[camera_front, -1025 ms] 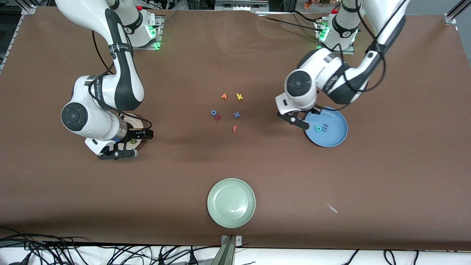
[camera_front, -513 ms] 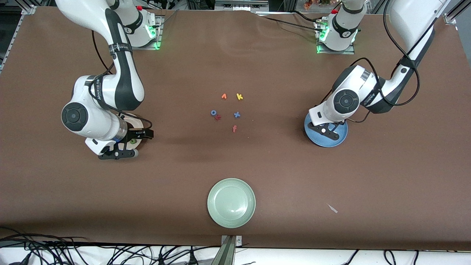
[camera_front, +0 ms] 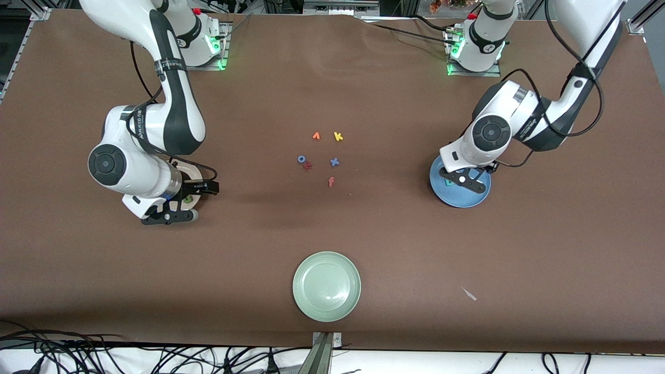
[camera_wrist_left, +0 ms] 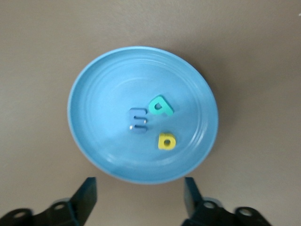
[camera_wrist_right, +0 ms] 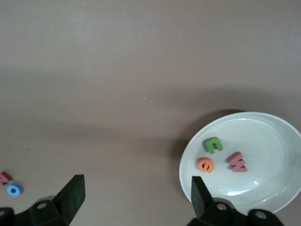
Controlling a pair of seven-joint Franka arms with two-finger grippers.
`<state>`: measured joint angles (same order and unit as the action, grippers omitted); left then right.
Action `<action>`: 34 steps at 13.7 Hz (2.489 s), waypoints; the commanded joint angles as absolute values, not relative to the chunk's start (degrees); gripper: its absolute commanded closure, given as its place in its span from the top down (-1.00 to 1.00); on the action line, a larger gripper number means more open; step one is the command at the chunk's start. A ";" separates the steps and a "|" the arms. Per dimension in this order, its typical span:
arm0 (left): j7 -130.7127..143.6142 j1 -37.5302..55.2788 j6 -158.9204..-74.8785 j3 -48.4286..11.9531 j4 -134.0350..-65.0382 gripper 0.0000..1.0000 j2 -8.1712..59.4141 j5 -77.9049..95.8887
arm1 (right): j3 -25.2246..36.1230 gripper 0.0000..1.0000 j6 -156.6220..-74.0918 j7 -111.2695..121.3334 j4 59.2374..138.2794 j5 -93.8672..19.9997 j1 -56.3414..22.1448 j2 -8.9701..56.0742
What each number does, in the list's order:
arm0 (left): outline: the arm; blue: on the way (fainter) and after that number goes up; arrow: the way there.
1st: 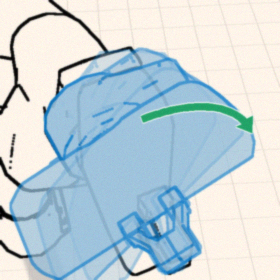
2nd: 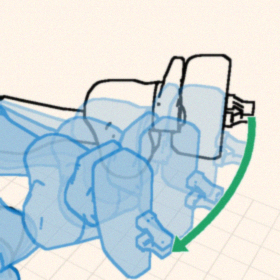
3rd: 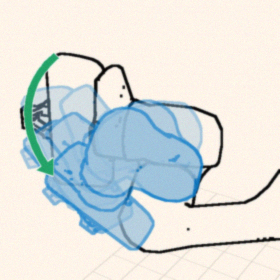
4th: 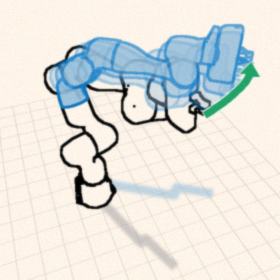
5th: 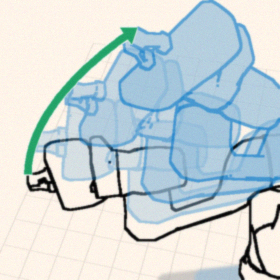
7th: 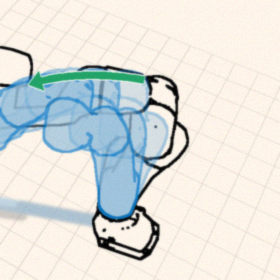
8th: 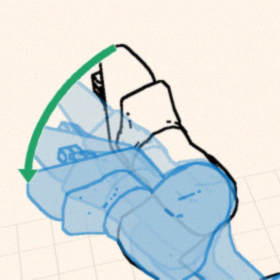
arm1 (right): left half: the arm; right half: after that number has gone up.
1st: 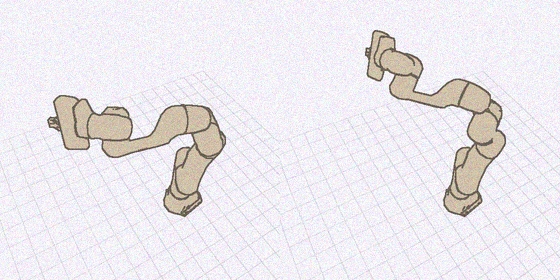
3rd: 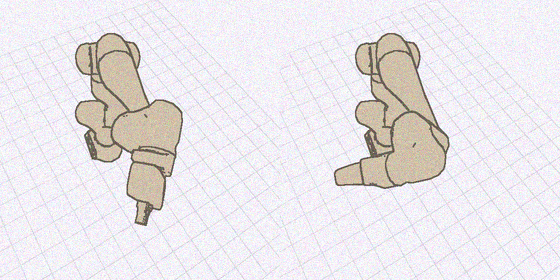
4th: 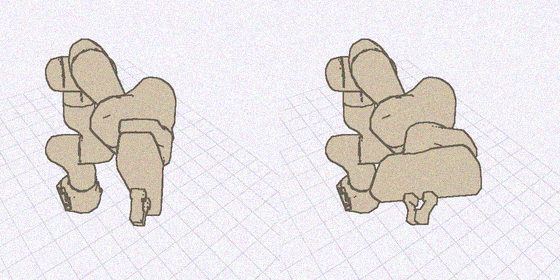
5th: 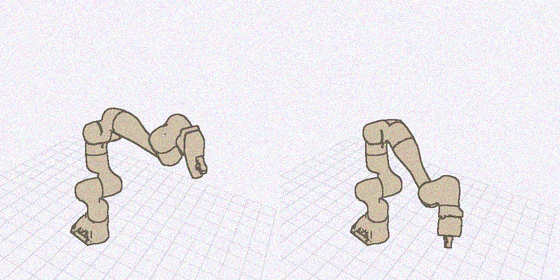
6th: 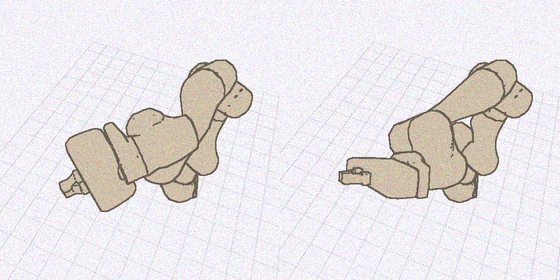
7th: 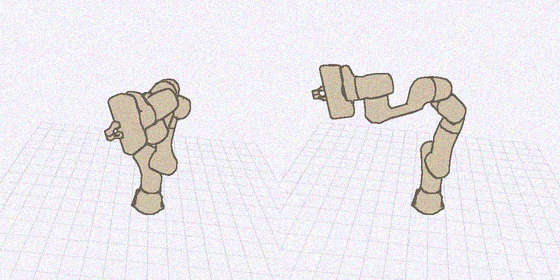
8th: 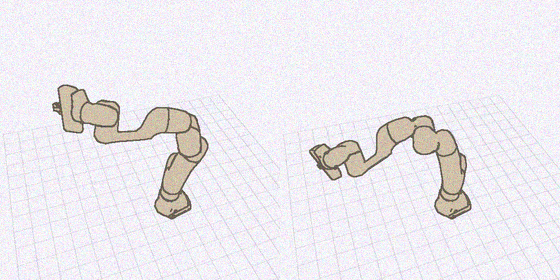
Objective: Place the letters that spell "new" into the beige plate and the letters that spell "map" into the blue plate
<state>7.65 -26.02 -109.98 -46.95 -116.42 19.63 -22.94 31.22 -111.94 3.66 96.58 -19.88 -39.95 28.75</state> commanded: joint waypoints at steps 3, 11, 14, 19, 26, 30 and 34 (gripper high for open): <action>6.59 -26.19 -86.79 -50.09 -96.20 1.00 16.52 -17.40 | 32.08 1.00 -102.85 3.34 92.47 -19.42 -40.08 27.95; 7.03 -8.22 -82.00 -25.29 -81.56 1.00 11.70 -6.46 | 12.68 1.00 -97.75 3.43 92.63 -6.36 -23.66 16.37; 6.77 -0.55 -84.54 -11.10 -84.01 1.00 7.66 -0.97 | 6.61 1.00 -93.62 3.78 92.72 -2.99 -17.42 11.97; 6.77 2.20 -90.00 -5.18 -92.10 1.00 0.89 -1.05 | 6.41 1.00 -86.49 3.34 92.37 -2.55 -14.94 6.95; 6.94 2.29 -91.41 -5.27 -95.63 1.00 -1.85 -1.05 | 6.50 1.00 -85.78 2.11 90.26 0.33 -10.02 6.24; 7.20 2.46 -91.06 -5.45 -94.83 1.00 -1.23 -1.05 | 5.63 1.00 -85.16 1.06 90.88 2.90 -9.41 5.10; 7.03 2.46 -91.14 -5.45 -94.75 1.00 -1.23 -1.05 | 5.27 1.00 -86.31 0.62 91.50 2.37 -9.75 4.74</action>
